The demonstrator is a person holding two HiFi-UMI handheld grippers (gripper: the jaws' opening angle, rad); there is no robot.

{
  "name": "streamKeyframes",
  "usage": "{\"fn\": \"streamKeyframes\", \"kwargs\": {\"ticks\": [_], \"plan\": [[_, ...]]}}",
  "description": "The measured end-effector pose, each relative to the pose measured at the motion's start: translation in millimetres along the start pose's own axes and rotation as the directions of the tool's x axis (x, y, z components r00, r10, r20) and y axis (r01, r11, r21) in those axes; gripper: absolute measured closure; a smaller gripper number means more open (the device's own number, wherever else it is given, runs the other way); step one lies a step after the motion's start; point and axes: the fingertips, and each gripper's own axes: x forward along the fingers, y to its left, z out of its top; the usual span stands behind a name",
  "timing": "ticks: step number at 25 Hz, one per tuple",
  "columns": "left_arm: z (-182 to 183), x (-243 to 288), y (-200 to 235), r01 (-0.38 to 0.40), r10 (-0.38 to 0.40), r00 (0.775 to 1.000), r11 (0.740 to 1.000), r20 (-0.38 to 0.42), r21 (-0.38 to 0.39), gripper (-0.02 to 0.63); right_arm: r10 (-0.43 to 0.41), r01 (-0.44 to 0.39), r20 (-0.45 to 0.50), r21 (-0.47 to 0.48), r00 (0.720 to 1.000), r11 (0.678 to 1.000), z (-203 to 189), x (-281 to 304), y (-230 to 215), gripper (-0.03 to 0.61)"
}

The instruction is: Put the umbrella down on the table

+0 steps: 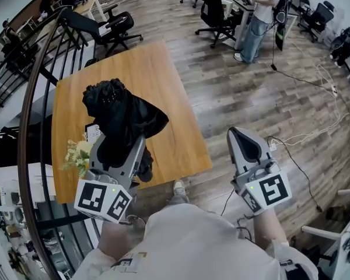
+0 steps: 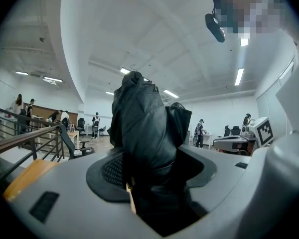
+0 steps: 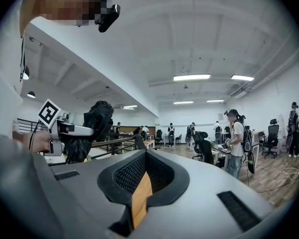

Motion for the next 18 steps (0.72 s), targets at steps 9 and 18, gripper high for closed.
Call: {"fn": "streamKeyframes", "kwargs": {"ticks": [9, 18], "plan": [[-21, 89, 42, 0.081, -0.084, 0.994, 0.995, -0.066, -0.050, 0.330, -0.026, 0.027, -0.038, 0.032, 0.999, 0.999, -12, 75, -31, 0.552], [-37, 147, 53, 0.134, -0.141, 0.980, 0.989, -0.137, -0.058, 0.330, -0.023, 0.028, -0.045, 0.105, 0.999, 0.994, -8, 113, -55, 0.551]]}}
